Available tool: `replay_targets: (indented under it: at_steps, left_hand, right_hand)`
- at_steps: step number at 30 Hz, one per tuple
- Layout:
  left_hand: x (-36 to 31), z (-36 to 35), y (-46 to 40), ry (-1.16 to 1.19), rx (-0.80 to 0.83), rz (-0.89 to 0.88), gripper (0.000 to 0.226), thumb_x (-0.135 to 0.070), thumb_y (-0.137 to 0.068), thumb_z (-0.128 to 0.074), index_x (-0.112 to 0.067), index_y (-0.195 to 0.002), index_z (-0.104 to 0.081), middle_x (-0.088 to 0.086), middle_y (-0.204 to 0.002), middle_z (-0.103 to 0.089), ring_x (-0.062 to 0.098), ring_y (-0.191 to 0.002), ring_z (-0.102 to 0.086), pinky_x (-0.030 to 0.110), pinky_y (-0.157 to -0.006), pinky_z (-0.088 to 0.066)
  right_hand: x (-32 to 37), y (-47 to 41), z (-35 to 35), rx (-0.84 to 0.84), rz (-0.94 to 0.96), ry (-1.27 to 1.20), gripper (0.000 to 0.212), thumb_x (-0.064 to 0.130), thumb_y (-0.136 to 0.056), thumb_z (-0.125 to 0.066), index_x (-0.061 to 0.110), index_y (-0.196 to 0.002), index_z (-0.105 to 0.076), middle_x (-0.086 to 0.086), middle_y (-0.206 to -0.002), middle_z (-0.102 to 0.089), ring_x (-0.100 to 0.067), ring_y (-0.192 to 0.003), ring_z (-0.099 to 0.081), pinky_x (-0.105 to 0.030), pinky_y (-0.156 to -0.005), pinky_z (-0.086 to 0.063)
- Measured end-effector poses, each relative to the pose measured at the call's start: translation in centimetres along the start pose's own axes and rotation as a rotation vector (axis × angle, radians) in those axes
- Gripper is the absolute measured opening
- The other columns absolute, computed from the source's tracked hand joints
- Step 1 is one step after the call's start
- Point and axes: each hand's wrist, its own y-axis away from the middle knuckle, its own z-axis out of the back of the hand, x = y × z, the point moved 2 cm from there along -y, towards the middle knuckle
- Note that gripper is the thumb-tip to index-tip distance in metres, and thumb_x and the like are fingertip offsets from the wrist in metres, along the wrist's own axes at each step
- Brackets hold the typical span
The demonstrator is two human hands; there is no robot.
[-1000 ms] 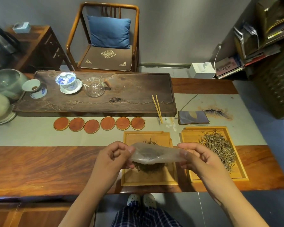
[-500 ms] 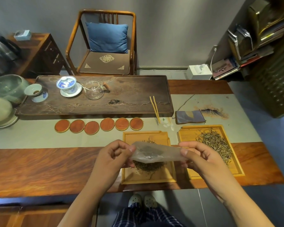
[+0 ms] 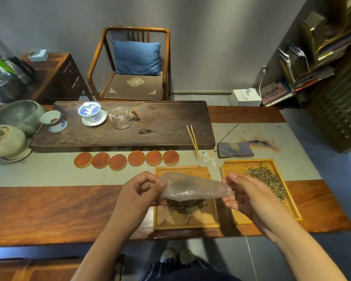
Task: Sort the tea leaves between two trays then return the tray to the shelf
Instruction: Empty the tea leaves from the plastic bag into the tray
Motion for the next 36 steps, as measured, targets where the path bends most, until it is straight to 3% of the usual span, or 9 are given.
replay_targets:
  at_steps: [4, 9, 13, 18, 22, 28, 36]
  left_hand:
    - [-1.1, 1.6, 0.3, -0.007, -0.002, -0.064, 0.013, -0.012, -0.082, -0.065, 0.001, -0.085, -0.062, 0.008, -0.072, -0.069, 0.020, -0.060, -0.068, 0.022, -0.059, -0.056]
    - [-2.9, 6.5, 0.9, -0.109, -0.100, -0.170, 0.018, -0.022, -0.072, -0.070, -0.018, -0.089, -0.067, 0.004, -0.085, -0.072, 0.013, -0.075, -0.069, 0.017, -0.064, -0.055]
    - [-2.9, 11.8, 1.2, -0.192, -0.223, -0.216, 0.017, -0.022, -0.073, -0.071, -0.029, -0.089, -0.068, 0.002, -0.085, -0.070, 0.008, -0.075, -0.068, 0.015, -0.065, -0.054]
    - [2.2, 18.3, 0.1, -0.145, -0.350, -0.063, 0.022, -0.002, -0.081, -0.070, -0.018, -0.096, -0.066, 0.005, -0.070, -0.067, 0.011, -0.066, -0.064, 0.020, -0.063, -0.057]
    - [9.2, 22.1, -0.9, -0.252, -0.444, 0.067, 0.018, -0.004, -0.085, -0.069, -0.015, -0.097, -0.064, 0.004, -0.062, -0.062, 0.009, -0.055, -0.056, 0.013, -0.055, -0.046]
    - [19.3, 24.5, -1.2, -0.350, -0.589, 0.292, 0.015, -0.017, -0.083, -0.073, -0.015, -0.080, -0.058, 0.009, -0.059, -0.066, 0.015, -0.054, -0.061, 0.026, -0.056, -0.046]
    - [23.5, 27.0, -0.4, -0.160, -0.732, 0.438, 0.016, 0.003, -0.081, -0.071, -0.006, -0.088, -0.059, 0.011, -0.067, -0.064, 0.028, -0.063, -0.065, 0.037, -0.066, -0.053]
  right_hand:
    - [0.5, -0.7, -1.6, 0.055, 0.006, 0.062, 0.007, 0.010, -0.085, -0.063, 0.006, -0.090, -0.065, -0.006, -0.078, -0.069, -0.013, -0.066, -0.063, -0.022, -0.056, -0.055]
    - [1.7, -2.3, -7.0, 0.145, 0.210, 0.197, 0.032, -0.002, -0.080, -0.068, 0.016, -0.105, -0.060, -0.004, -0.082, -0.072, -0.018, -0.078, -0.067, -0.032, -0.073, -0.054]
    - [1.2, -4.1, -12.8, 0.255, 0.346, 0.251, 0.034, -0.005, -0.080, -0.067, 0.017, -0.105, -0.059, 0.000, -0.077, -0.066, -0.014, -0.070, -0.061, -0.026, -0.069, -0.053]
    - [-3.6, -7.9, -18.8, 0.280, 0.363, 0.341, 0.012, 0.010, -0.087, -0.065, 0.021, -0.090, -0.068, 0.007, -0.083, -0.067, -0.012, -0.076, -0.061, -0.018, -0.065, -0.052]
    - [-10.3, -11.8, -21.5, 0.276, 0.331, 0.527, 0.019, 0.005, -0.085, -0.062, 0.023, -0.084, -0.068, 0.008, -0.081, -0.068, -0.007, -0.075, -0.062, -0.015, -0.066, -0.050]
    - [-20.1, -16.1, -23.4, 0.300, 0.173, 0.781, 0.017, 0.006, -0.084, -0.053, 0.020, -0.088, -0.063, 0.007, -0.081, -0.064, -0.002, -0.070, -0.057, -0.009, -0.062, -0.042]
    - [-24.1, -16.6, -24.7, 0.337, 0.112, 0.939, 0.025, 0.001, -0.082, -0.051, 0.013, -0.101, -0.063, 0.002, -0.090, -0.055, -0.004, -0.070, -0.051, -0.007, -0.061, -0.039]
